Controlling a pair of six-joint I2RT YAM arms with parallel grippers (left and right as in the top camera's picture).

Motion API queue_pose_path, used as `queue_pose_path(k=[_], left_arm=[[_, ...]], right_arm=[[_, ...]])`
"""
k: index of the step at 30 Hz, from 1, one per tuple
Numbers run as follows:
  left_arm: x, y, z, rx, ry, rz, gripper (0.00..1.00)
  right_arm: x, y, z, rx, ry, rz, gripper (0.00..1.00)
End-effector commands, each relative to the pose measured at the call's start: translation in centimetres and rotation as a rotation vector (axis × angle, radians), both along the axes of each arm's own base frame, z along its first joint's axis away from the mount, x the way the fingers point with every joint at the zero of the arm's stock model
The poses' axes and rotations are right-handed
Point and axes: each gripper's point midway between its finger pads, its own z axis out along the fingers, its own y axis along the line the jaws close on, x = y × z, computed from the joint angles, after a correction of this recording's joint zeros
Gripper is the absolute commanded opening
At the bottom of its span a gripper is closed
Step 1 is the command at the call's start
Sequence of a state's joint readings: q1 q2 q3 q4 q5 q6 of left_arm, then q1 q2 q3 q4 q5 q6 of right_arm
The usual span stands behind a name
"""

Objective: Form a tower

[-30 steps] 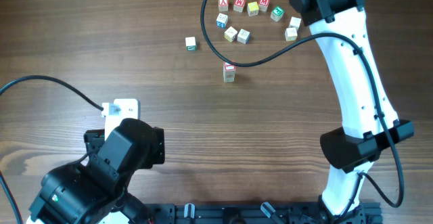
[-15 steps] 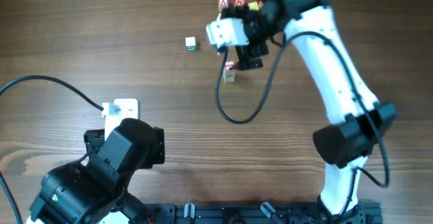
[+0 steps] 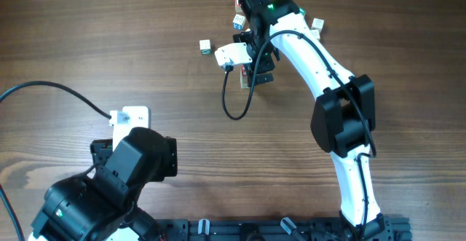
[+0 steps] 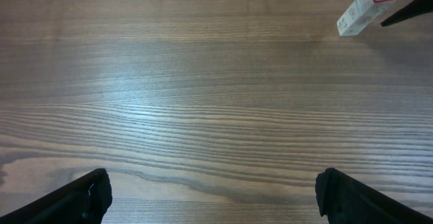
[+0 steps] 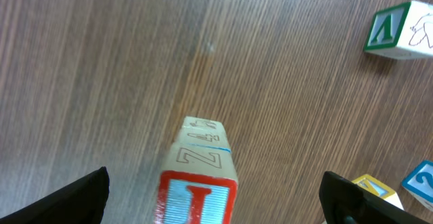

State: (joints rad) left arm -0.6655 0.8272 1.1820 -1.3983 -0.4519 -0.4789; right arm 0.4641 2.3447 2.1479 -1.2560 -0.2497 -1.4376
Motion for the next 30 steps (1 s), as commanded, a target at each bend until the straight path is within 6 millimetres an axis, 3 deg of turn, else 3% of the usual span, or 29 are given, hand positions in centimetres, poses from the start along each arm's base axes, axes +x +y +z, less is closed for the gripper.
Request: queue_pose_path(k=[1, 6, 11, 16, 22, 30], left_arm=[[0.0, 0.1, 0.1, 0.003, -0.005, -0.003, 1.00], [0.0, 0.1, 0.1, 0.003, -0.005, -0.003, 1.00], [0.0, 0.1, 0.1, 0.003, -0.005, -0.003, 1.00], [0.0, 0.1, 0.1, 0.003, -0.005, -0.003, 1.00], [0.0, 0.1, 0.1, 0.003, -0.005, -0.003, 1.00], [0.0, 0.1, 0.1, 0.003, -0.005, -0.003, 1.00]], right_arm=[[0.0, -0.4, -1.6, -0.033, 0.022, -0.015, 0.98], [0.2, -0.3, -1.9, -0.033, 0.024, -0.026, 0.95], [-0.2, -1.2, -4.3, -0.078, 0.034, -0.049, 0.91], [0.2, -1.0, -4.3, -0.071, 0.022, -0.057, 0.90], [0.2, -0.9, -4.2, -0.068, 0.019, -0.056, 0.79], [0.0, -0.6, -4.2, -0.053, 0.031, -0.061, 0.72]])
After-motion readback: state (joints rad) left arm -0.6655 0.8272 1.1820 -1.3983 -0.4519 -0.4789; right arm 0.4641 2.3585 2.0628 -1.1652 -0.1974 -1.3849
